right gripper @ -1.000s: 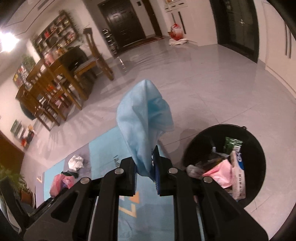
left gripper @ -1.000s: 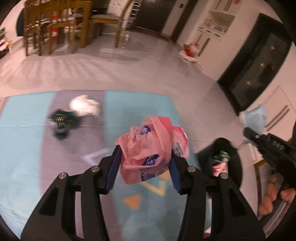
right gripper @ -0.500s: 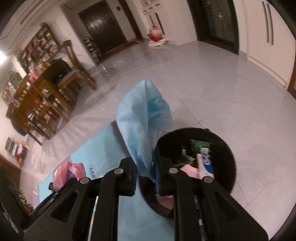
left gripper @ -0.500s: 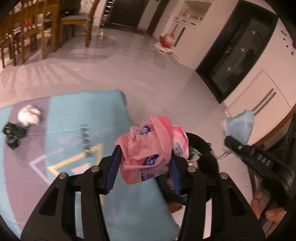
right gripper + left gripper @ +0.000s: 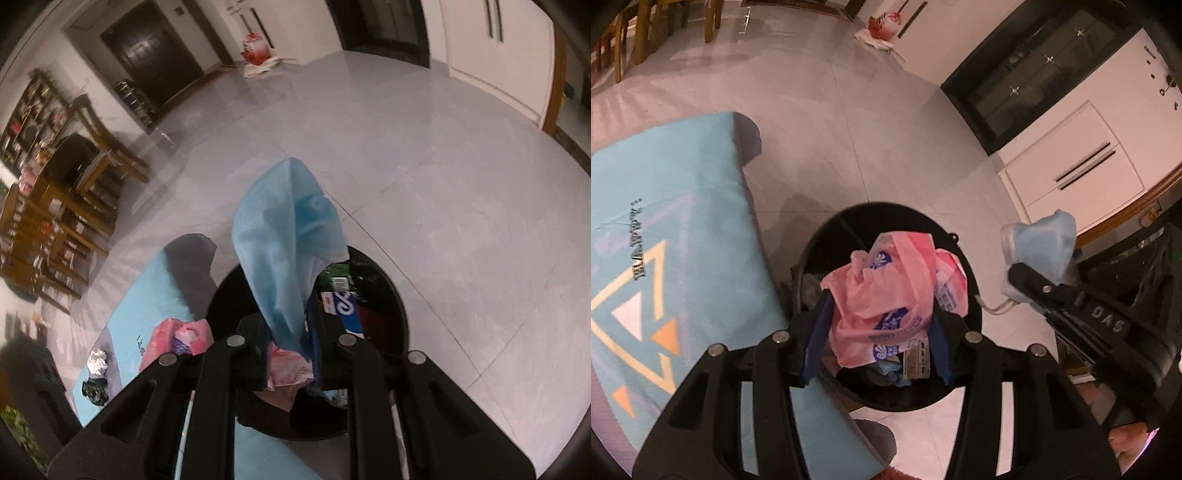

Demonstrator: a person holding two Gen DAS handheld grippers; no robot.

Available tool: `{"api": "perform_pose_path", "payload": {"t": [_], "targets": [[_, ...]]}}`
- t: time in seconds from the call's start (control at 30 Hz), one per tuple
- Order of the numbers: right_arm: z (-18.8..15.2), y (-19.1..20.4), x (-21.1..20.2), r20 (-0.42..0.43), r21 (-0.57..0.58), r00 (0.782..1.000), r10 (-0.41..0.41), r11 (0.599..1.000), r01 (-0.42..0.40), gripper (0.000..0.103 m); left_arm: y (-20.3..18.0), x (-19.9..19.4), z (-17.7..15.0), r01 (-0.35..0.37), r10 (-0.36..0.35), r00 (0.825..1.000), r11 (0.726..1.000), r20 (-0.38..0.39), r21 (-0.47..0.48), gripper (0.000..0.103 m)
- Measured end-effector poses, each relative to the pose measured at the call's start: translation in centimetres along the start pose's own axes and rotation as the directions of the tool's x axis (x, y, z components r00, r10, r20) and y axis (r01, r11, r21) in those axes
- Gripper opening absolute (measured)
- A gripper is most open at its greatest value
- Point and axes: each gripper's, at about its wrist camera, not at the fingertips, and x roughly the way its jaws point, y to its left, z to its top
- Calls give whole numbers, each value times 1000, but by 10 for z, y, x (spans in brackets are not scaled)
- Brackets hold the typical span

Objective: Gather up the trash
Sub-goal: 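Carry the pink bag and blue cloth over the black bin and open both tools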

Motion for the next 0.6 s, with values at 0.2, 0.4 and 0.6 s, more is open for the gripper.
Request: {"api": "perform_pose_path", "payload": {"t": [0.2,0.4,0.6], "targets": [[1,-20,8,-52,83,997,59,995,-55,18,1,35,-3,14,-15,998,1000,-68,-16,49],[0,-18,10,-53,90,998,43,995,-38,19,-10,51,-3,13,-12,997,1000,-76,8,49],[1,-9,17,-74,74,997,22,997,-16,25,-24,53,-5,18,-14,998,999,-66,49,75]]}}
